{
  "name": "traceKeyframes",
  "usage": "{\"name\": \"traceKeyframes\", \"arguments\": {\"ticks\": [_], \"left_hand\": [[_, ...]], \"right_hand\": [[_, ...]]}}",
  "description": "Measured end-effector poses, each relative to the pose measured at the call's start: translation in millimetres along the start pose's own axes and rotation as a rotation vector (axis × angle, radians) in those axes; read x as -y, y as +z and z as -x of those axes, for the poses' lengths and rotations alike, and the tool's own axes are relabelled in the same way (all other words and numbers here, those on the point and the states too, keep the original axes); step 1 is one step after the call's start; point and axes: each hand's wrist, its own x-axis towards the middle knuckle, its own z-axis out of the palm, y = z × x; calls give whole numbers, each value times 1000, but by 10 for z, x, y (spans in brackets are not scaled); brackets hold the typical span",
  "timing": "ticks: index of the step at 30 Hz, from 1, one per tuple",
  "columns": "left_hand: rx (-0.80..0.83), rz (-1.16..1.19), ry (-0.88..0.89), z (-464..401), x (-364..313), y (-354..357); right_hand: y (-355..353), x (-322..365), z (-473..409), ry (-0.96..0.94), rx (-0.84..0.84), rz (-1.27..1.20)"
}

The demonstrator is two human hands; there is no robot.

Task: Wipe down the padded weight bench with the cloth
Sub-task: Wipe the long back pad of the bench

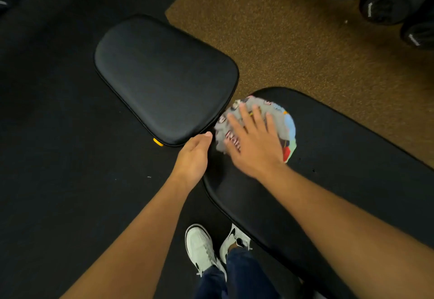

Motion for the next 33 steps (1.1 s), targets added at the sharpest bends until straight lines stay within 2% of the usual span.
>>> {"name": "traceKeyframes", "arguments": {"ticks": [4,9,15,17,27,33], "left_hand": [[7,-15,25,47,-8,7],[-10,-66,45,114,23,41],[-15,-91,116,67,55,86],[-18,-107,111,72,63,111],[-86,-184,128,87,61,196],[-81,-195,146,90,97,207]], "right_hand": [[83,228,457,-162,10,-14],[100,-1,647,-283,-3,-59],[100,184,339,-55,-27,-36],[111,260,351,-36,-29,-18],[215,400,909,-237,-36,-120],[178,262,681,-269,-24,-89]]}}
